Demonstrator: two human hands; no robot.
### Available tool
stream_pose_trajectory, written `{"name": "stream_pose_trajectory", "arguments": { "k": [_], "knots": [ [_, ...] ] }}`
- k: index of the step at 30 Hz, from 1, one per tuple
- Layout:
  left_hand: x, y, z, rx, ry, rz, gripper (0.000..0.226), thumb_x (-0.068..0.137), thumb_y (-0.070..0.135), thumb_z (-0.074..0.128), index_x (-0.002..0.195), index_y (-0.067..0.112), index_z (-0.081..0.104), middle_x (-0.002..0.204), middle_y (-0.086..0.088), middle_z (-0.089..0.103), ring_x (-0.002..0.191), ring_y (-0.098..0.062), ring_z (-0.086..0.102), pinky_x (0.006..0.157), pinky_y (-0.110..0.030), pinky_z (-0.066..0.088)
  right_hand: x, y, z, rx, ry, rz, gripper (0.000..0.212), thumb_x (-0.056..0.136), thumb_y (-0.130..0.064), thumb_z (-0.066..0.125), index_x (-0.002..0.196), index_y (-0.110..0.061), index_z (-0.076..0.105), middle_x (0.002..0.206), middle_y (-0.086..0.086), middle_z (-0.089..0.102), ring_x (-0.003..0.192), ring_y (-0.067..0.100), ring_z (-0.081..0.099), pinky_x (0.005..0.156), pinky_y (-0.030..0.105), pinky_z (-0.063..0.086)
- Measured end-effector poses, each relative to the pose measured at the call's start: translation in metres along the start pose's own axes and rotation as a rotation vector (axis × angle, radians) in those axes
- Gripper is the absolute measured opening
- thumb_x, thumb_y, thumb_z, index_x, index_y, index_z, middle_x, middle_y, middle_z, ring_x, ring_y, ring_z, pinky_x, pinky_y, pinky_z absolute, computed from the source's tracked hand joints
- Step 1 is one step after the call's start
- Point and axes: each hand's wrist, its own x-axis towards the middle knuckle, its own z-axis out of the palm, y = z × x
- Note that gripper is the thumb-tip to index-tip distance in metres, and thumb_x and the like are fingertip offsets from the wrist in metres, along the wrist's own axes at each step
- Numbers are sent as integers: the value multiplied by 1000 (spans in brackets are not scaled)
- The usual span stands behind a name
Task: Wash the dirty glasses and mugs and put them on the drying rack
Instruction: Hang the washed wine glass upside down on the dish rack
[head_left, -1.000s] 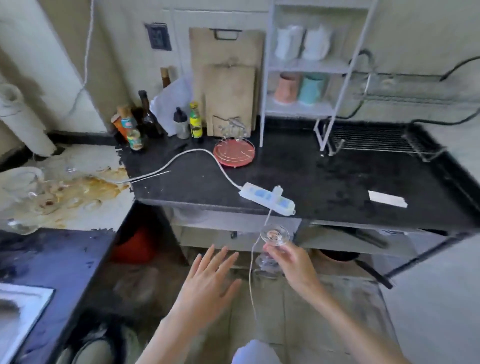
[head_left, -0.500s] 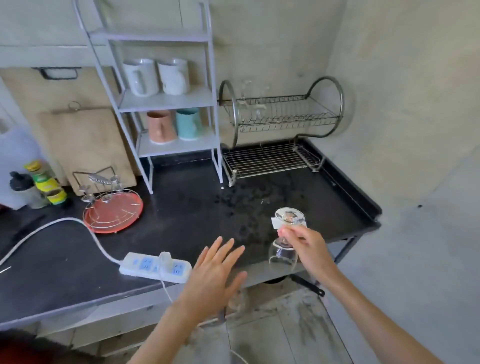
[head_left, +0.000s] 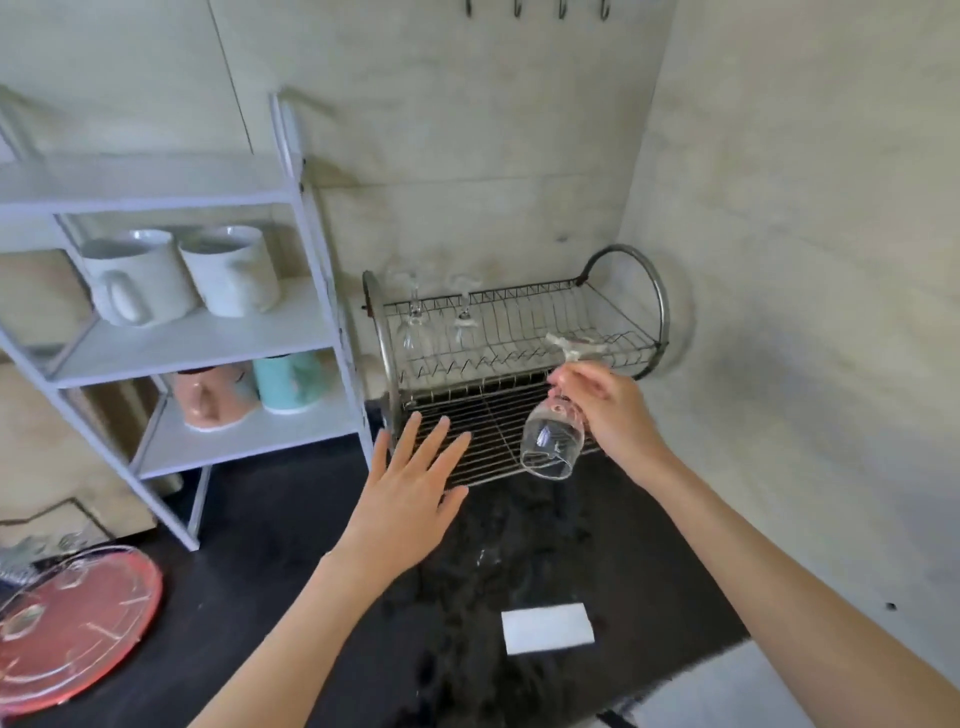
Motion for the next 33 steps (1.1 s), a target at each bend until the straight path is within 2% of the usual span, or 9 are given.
{"name": "stream_pose_trajectory", "arguments": {
  "k": [3,6,8,11,15,21,24,29,33],
  "knots": [
    [40,-5,6,30,18,-27,56,99,40,34,148,29,9,157,2,2,143,-24,-13,112,-39,-15,63,1,-8,-13,17,-56,21,96,-23,49,106,-12,64,94,-6,65,83,0,61,75,11,49],
    [69,-8,13,62,46,-59,53,98,40,32,147,26,18,156,-4,15,143,-26,-1,113,-41,-5,123,3,-10,-5,25,-72,29,96,-29,49,114,-11,63,100,-5,64,93,11,61,86,23,48],
    [82,-8,18,99,15,-104,56,93,43,24,145,24,28,151,-7,29,141,-27,13,111,-45,7,159,8,-6,-33,6,-77,33,96,-29,49,119,-8,62,107,-2,64,96,11,58,84,20,46],
    [96,-9,26,189,-25,-153,55,89,43,29,139,23,41,142,-6,46,134,-28,32,105,-43,26,203,23,8,-109,-51,-83,31,96,-28,51,117,-8,63,110,-1,64,94,7,54,79,7,42],
    [102,-10,34,231,-34,-211,53,89,45,30,137,24,42,139,-5,49,130,-28,42,103,-44,31,239,51,30,-224,-187,-105,32,96,-27,50,120,-10,61,119,3,64,86,5,55,80,17,41],
    [102,-9,41,275,-61,-267,54,89,47,31,138,27,40,142,-3,45,132,-27,39,103,-46,30,255,74,43,-281,-265,-127,29,96,-21,51,119,-8,62,118,7,65,89,8,55,83,22,42],
    [102,-9,41,250,-53,-267,54,90,47,31,139,26,36,144,-4,43,133,-27,37,103,-47,29,255,79,46,-276,-280,-141,30,96,-22,51,120,-8,62,118,7,66,81,5,55,87,24,45],
    [103,-7,39,215,-64,-270,55,90,47,31,140,26,37,144,-5,42,134,-28,35,103,-47,27,255,86,46,-256,-314,-152,30,96,-23,51,121,-9,61,120,5,65,108,17,60,91,20,40],
    [103,-7,38,150,-97,-273,57,90,51,26,143,28,32,149,-3,33,139,-28,22,107,-48,18,255,88,46,-258,-331,-154,31,97,-24,50,122,-9,60,121,5,64,109,16,59,90,19,39]
  ]
}}
